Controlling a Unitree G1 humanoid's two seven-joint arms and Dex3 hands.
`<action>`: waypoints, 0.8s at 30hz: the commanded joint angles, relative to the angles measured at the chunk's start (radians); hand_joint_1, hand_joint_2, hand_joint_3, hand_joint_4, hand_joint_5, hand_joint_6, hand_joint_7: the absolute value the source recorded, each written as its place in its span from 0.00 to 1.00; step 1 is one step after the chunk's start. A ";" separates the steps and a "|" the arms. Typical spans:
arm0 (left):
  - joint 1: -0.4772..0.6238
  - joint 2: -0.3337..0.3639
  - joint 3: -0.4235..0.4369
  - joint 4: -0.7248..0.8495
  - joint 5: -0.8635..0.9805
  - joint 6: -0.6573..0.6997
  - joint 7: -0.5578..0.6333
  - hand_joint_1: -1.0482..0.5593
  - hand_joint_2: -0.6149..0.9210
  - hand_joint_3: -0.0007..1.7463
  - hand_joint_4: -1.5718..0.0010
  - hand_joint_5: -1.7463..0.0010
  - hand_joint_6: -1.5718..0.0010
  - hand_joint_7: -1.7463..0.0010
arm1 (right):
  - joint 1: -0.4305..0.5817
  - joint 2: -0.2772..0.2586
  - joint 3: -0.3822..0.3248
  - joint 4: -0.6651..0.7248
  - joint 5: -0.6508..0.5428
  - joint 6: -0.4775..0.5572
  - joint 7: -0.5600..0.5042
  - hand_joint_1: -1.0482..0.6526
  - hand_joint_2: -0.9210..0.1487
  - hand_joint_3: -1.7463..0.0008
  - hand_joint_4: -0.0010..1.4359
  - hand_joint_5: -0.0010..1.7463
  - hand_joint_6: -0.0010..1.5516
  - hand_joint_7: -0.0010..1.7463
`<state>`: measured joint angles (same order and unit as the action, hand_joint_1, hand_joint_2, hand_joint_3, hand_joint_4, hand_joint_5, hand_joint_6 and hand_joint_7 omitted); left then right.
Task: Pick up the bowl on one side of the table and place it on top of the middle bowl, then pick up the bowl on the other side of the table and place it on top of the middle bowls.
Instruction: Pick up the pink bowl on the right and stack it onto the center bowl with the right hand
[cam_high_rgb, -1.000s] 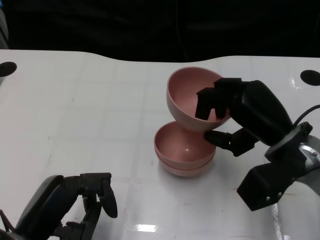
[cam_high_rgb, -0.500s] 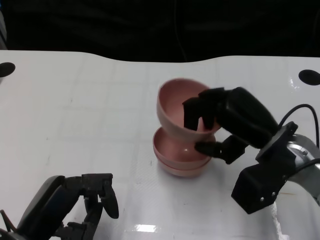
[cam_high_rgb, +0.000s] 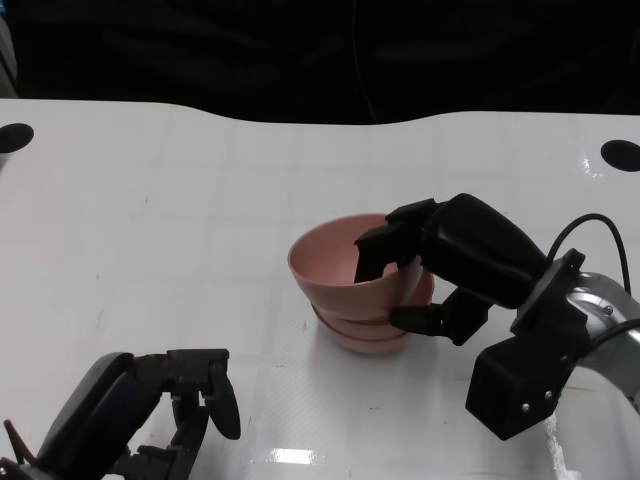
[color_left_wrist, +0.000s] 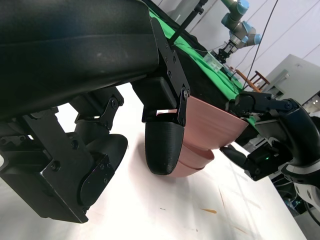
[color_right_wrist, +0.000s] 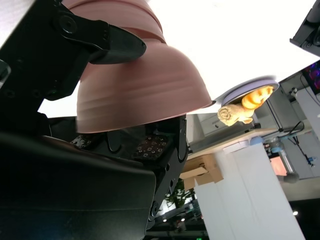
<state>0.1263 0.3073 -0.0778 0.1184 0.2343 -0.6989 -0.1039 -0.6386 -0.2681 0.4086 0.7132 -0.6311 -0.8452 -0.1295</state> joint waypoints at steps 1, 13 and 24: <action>-0.009 0.008 0.003 0.014 0.004 -0.014 0.001 0.71 0.53 0.94 0.41 0.06 0.44 0.18 | 0.003 -0.030 -0.007 -0.040 0.005 -0.001 0.017 0.38 0.16 0.78 0.53 0.32 0.56 0.07; -0.007 0.010 0.008 0.010 0.007 -0.007 0.000 0.71 0.53 0.94 0.41 0.06 0.43 0.18 | 0.085 -0.098 -0.016 -0.229 -0.018 0.142 0.101 0.17 0.00 0.80 0.20 0.10 0.26 0.00; -0.007 0.014 0.009 0.014 0.002 -0.007 -0.004 0.72 0.53 0.93 0.41 0.06 0.43 0.18 | 0.157 -0.147 -0.050 -0.329 -0.009 0.190 0.116 0.17 0.00 0.78 0.16 0.16 0.25 0.00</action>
<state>0.1200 0.3072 -0.0772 0.1301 0.2392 -0.7059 -0.1039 -0.4996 -0.3904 0.3771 0.4028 -0.6477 -0.6612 -0.0143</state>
